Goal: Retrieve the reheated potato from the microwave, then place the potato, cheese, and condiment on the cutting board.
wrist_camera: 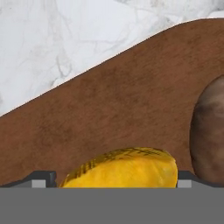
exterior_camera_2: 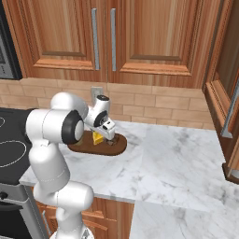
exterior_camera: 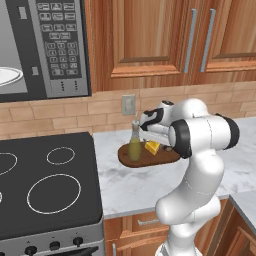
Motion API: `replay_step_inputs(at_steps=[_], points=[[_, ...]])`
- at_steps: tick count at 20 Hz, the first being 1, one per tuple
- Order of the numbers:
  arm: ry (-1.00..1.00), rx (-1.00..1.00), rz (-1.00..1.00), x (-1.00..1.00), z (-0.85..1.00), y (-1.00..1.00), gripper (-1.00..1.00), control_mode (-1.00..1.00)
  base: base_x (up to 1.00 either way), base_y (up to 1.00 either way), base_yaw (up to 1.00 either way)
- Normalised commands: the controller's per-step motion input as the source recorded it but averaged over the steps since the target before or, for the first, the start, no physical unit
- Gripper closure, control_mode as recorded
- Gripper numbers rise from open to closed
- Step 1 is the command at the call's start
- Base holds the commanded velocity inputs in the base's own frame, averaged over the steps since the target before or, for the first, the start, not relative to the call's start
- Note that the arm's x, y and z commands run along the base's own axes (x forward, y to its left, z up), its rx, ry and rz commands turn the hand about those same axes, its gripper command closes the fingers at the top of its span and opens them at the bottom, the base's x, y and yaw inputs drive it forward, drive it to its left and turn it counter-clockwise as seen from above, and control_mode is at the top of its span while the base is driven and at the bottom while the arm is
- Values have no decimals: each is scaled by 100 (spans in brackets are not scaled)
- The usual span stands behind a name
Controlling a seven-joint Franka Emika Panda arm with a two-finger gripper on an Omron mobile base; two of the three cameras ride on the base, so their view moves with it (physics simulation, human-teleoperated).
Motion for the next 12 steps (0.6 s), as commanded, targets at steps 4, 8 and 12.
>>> replay_step_inputs(at_steps=[4,8,12], points=[[0,0,0,-6,0,-1,-100,-100,0,0,0],[0,0,0,-7,0,0,-100,-100,0,0,0],[0,0,0,-1,0,0,-100,-100,0,0,0]])
